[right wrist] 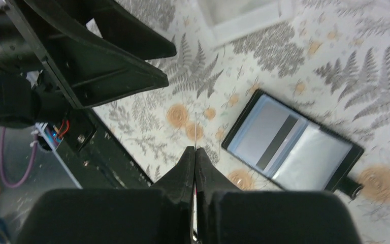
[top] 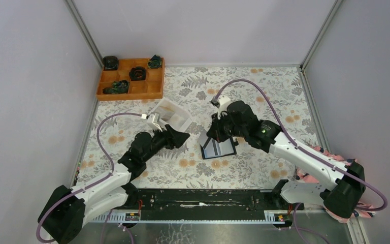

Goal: Put the credit cards into the card holder
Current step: Pick up the credit card from the storage box.

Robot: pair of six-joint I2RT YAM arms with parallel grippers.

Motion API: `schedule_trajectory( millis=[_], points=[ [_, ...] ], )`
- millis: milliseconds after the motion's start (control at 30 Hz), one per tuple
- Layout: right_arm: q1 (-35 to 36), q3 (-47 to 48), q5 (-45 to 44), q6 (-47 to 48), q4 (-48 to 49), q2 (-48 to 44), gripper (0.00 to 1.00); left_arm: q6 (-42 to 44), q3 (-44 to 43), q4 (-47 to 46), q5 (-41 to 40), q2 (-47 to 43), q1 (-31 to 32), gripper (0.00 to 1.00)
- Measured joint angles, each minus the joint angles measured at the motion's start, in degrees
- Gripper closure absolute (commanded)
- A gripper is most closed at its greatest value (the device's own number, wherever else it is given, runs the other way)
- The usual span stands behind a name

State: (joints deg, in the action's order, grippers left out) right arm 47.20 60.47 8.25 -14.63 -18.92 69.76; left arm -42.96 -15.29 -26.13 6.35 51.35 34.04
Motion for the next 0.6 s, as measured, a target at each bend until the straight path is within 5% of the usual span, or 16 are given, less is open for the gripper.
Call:
schedule_trajectory(
  millis=[600],
  points=[
    [-0.5, -9.1, 7.4, -5.7, -0.9, -5.9, 1.0, 1.6, 2.0, -17.9, 13.2, 11.5, 1.3, 0.34]
  ],
)
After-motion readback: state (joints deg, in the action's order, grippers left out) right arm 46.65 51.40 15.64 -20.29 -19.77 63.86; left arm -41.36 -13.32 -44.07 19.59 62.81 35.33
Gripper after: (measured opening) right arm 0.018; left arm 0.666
